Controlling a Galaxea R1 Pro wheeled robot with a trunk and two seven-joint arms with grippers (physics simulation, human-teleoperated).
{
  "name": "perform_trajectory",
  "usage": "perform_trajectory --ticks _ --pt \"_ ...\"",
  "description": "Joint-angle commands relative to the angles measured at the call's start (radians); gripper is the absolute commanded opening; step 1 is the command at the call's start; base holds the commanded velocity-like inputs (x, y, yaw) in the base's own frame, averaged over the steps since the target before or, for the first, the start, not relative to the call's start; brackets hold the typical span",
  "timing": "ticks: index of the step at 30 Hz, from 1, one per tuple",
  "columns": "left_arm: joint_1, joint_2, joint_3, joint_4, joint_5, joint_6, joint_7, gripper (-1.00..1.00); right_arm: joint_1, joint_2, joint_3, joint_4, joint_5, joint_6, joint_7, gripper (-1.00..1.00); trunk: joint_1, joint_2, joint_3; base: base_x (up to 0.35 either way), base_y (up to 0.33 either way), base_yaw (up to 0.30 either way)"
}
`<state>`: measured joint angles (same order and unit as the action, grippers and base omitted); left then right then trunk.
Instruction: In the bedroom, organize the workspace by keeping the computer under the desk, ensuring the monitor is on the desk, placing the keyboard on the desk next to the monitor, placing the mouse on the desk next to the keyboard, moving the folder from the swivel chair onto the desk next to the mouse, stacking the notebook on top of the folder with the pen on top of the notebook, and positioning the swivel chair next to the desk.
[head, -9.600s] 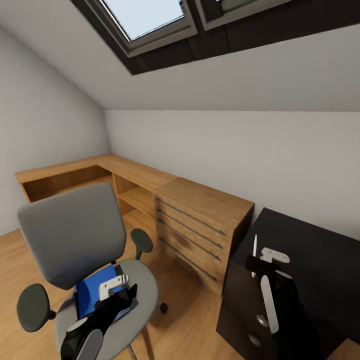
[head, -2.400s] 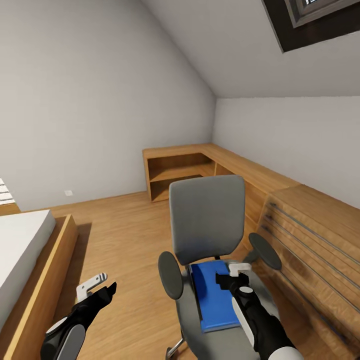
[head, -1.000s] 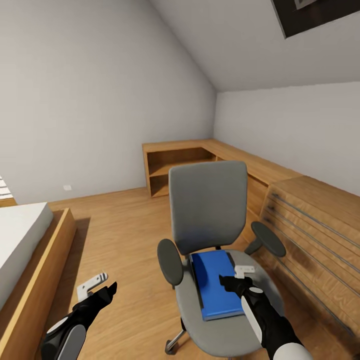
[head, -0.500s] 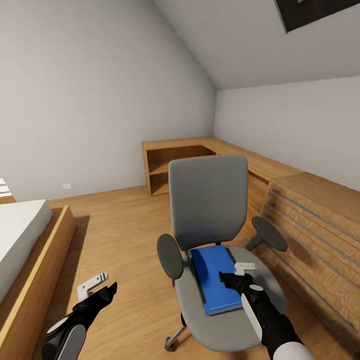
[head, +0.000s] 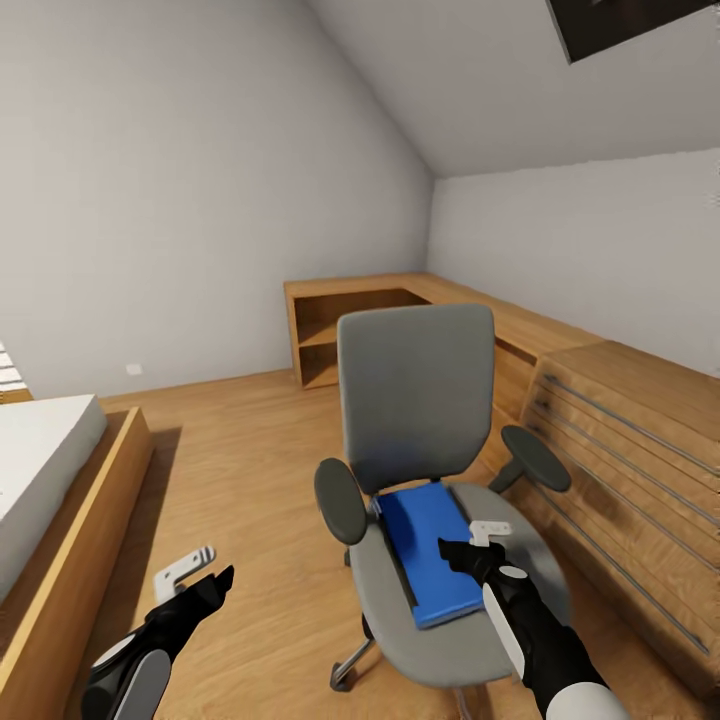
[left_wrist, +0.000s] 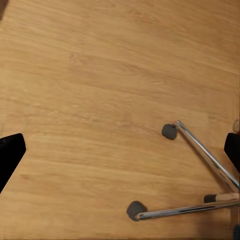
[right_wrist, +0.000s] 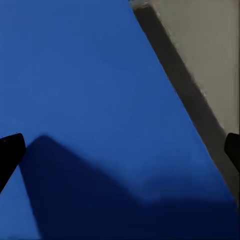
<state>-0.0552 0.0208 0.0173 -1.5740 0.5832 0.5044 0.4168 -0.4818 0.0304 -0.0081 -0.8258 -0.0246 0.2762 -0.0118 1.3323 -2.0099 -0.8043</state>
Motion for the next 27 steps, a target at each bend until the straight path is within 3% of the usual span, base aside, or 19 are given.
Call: perform_trajectory --ticks 1,9,27 --pt "-0.001 0.0 0.0 -0.002 0.01 0.003 0.008 1.0 0.0 0.0 -0.001 0.053 -0.001 0.006 -0.002 1.0 -0.001 0.0 -0.001 -0.206 0.0 0.0" --pt "-0.001 0.0 0.0 -0.001 0.009 0.0 0.008 1.0 0.0 0.0 -0.001 0.053 -0.001 0.005 -0.002 1.0 -0.001 0.0 -0.001 -0.062 0.0 0.0" --pt "0.0 -0.001 0.0 -0.001 0.01 -0.001 0.01 1.0 0.0 0.0 -0.001 0.053 -0.001 0.004 -0.002 1.0 -0.001 0.0 -0.001 -0.168 0.0 0.0"
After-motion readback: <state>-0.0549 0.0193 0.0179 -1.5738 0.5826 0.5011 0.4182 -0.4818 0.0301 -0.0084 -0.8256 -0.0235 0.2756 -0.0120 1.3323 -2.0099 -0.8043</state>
